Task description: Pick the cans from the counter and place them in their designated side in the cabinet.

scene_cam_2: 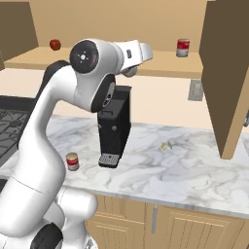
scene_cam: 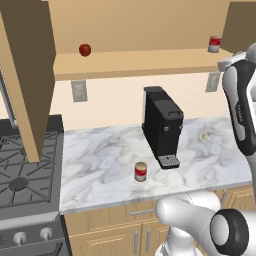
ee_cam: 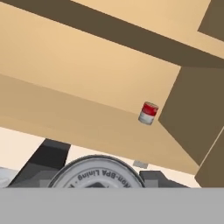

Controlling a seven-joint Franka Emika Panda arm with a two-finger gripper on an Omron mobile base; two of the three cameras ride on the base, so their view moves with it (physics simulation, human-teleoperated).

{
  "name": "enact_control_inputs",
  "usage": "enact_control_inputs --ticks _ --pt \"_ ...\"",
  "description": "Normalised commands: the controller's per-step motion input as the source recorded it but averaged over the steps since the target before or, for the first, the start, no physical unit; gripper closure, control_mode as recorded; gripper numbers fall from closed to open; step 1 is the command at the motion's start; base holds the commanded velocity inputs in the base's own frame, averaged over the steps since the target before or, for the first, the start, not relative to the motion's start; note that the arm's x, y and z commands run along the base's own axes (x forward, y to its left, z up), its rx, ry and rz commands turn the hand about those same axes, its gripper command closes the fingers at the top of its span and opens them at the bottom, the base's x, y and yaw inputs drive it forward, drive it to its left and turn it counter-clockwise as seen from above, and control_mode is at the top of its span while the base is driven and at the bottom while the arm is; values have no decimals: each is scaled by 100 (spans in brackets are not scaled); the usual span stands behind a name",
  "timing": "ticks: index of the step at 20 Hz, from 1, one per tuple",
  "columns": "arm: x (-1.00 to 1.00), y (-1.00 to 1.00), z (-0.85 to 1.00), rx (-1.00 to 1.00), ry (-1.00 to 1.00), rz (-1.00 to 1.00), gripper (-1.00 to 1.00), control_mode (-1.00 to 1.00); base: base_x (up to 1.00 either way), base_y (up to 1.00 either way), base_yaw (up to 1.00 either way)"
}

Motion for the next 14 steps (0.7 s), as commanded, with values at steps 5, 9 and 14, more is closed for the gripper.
enact_control_inputs --ticks 5,9,14 --pt "28 -8 0 0 3 0 100 -100 0 0 0" --pt "30 -5 0 0 2 0 100 -100 0 0 0" --pt "28 -4 -4 0 0 0 100 -100 0 0 0"
